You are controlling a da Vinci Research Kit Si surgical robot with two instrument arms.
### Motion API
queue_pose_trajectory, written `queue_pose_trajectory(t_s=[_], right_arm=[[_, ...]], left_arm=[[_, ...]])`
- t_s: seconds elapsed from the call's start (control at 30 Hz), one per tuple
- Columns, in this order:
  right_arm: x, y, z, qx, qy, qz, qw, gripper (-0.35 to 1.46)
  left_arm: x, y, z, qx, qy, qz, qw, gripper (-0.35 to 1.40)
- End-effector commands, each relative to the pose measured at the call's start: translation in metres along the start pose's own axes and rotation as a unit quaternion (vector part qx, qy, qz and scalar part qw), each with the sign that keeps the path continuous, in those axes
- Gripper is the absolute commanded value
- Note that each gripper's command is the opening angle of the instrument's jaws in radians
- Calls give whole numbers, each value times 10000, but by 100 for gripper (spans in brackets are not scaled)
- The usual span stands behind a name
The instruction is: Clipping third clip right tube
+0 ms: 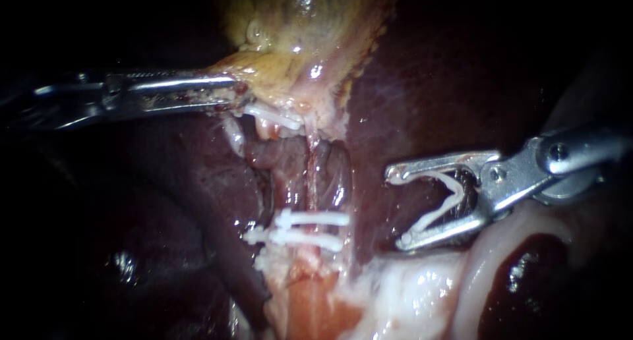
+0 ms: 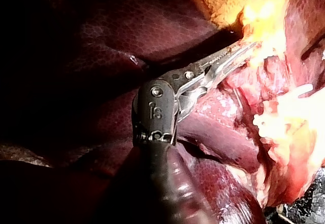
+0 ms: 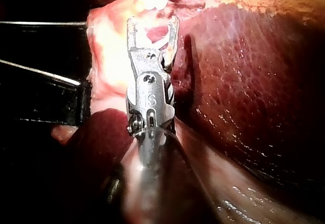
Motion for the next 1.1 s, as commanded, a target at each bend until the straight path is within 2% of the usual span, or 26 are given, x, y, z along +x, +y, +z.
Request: queue_pose_trajectory(t_s=[0.03,0.17,0.23,0.3,0.43,0.6,0.73,0.9,1.1], right_arm=[[0,0,0,-1,0,0,10000,50],[0,0,0,-1,0,0,10000,50],[0,0,0,-1,0,0,10000,50],[0,0,1,-1,0,1,10000,50],[1,0,0,-2,0,2,10000,50],[3,2,2,-11,1,14,10000,50],[15,14,6,-50,68,100,9999,50],[34,38,22,-156,124,943,9953,49],[41,63,65,-298,148,1487,9883,49]], left_arm=[[2,1,-3,-7,-2,-2,10000,-35],[24,1,-20,-73,-44,-70,9999,-35],[43,1,-34,-65,74,-128,9999,-35],[61,3,-48,-61,205,-69,9997,-35],[80,7,-69,-31,307,-14,9995,-35],[77,8,-71,-12,312,-5,9995,-35],[75,8,-70,-8,314,3,9995,-35],[71,8,-71,-5,315,13,9995,-35],[68,9,-70,4,319,26,9995,-35]])
